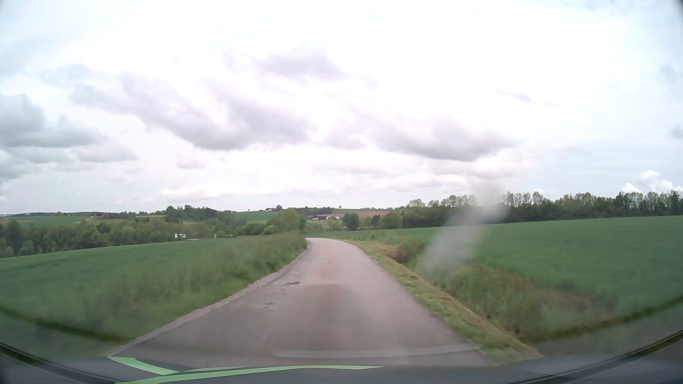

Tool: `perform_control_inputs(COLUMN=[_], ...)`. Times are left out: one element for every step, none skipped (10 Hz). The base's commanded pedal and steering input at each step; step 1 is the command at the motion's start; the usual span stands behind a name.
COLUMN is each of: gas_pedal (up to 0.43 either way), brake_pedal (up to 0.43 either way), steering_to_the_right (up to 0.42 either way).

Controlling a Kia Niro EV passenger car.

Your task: Follow the waypoints while adhering to traffic rules and regulations

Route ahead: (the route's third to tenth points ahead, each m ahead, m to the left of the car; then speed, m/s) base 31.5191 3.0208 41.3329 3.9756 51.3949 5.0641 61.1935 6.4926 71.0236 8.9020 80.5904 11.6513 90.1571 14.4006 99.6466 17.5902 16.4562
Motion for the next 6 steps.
perform_control_inputs(gas_pedal=[0.0, 0.0, 0.0, 0.02, 0.028, 0.047], brake_pedal=[0.0, 0.0, 0.0, 0.0, 0.0, 0.0], steering_to_the_right=[0.0, 0.0, 0.0, 0.0, 0.0, 0.0])
